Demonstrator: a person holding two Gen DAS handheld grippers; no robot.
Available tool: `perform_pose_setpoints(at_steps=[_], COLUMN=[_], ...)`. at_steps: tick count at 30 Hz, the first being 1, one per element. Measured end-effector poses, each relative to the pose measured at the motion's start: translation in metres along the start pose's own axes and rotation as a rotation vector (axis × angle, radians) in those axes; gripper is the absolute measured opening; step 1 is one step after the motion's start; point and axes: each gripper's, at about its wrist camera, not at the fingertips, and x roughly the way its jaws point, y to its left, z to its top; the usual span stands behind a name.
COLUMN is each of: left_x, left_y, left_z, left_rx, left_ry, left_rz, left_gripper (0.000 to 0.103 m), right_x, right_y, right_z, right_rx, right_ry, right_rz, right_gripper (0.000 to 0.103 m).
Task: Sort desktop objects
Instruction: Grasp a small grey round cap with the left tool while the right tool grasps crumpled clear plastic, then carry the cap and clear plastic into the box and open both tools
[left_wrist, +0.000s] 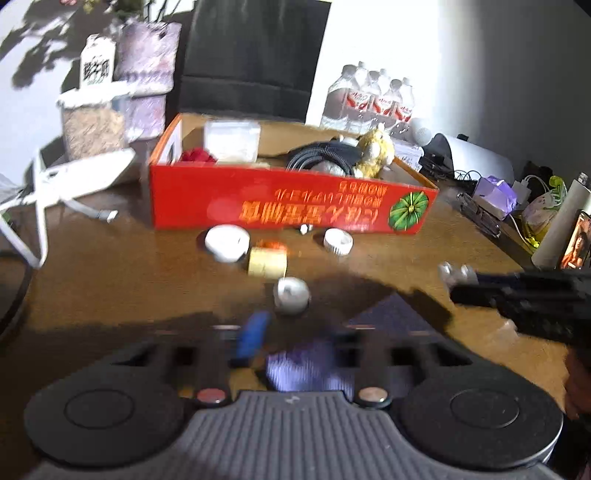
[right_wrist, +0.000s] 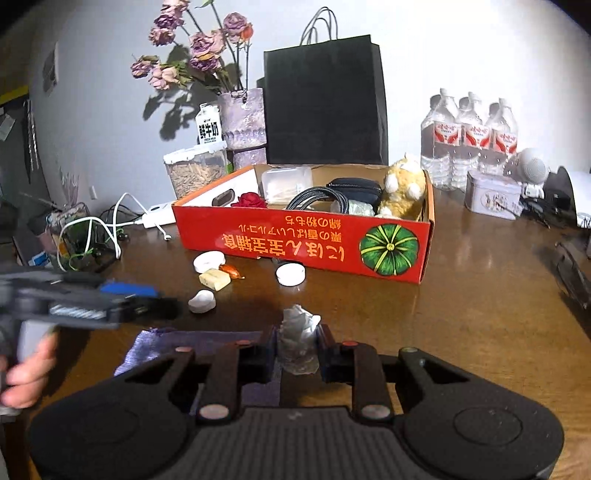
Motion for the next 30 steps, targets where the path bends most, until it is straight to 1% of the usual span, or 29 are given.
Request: perform_pose_setpoints(at_steps=[2, 3, 6, 7, 9, 10, 11, 13, 15, 18, 21, 23, 26, 28, 30], left_x=[0.019, 0.027, 0.043, 0.047, 0.053, 0.054, 0.055, 0.052, 0.049, 0.04, 0.024, 0.008, -0.011, -0.016, -0.016], left_y=[-0.004, -0.006, -0.015, -0.02, -0.028, -0.031, -0.034, -0.037, -0.036, -0.033, -0.028, -0.025, -0.021, -0.018, -0.013], left_z=[0.01, 0.013, 0.018, 0.018, 0.017, 0.015, 0.013, 0.01, 0.008, 0.003, 0.002, 0.008, 0.033, 0.059, 0.09], left_rx=[0.011, 0.018, 0.035, 0.045, 0.066, 0.079, 0.091, 0.111, 0.102, 0.096, 0.049, 0.018, -0.005, 0.012, 0.039], left_ry=[0.022, 0.033, 0.058, 0.062, 0.066, 0.06, 0.054, 0.041, 0.038, 0.026, -0.001, -0.034, -0.081, -0.117, -0.154], left_rz=[0.061, 0.066, 0.052, 0.055, 0.084, 0.102, 0.12, 0.144, 0.137, 0.151, 0.125, 0.11, 0.063, 0.048, 0.051], left_gripper=[0.061, 0.061, 0.062, 0.065, 0.065, 0.059, 0.045, 0.023, 0.023, 0.022, 0.022, 0.022, 0.022, 0.022, 0.022], right_x=[0.0, 0.001, 0.0, 0.001, 0.001, 0.0, -0.001, -0.004, -0.006, -0.011, -0.016, -0.019, -0.014, -0.007, 0.005], right_y=[0.002, 0.003, 0.001, 0.002, 0.001, 0.001, 0.001, -0.001, -0.002, -0.003, -0.002, -0.001, 0.0, -0.003, -0.008], right_z=[-0.002, -0.003, -0.007, -0.009, -0.012, -0.012, -0.013, -0.013, -0.013, -0.013, -0.008, 0.0, 0.025, 0.055, 0.091], right_rx=[-0.001, 0.002, 0.016, 0.019, 0.02, 0.019, 0.019, 0.024, 0.028, 0.035, 0.028, 0.014, -0.059, -0.089, -0.128], right_ry=[0.005, 0.006, 0.01, 0.012, 0.017, 0.016, 0.014, 0.005, -0.002, -0.012, -0.028, -0.034, -0.048, -0.067, -0.097], right_rz=[-0.004, -0.001, 0.006, 0.007, 0.008, 0.007, 0.009, 0.02, 0.017, 0.016, 0.02, 0.034, 0.06, 0.059, 0.057], right_gripper=[0.022, 0.022, 0.022, 0.022, 0.022, 0.022, 0.022, 0.022, 0.022, 0.022, 0.022, 0.022, 0.022, 0.022, 0.022])
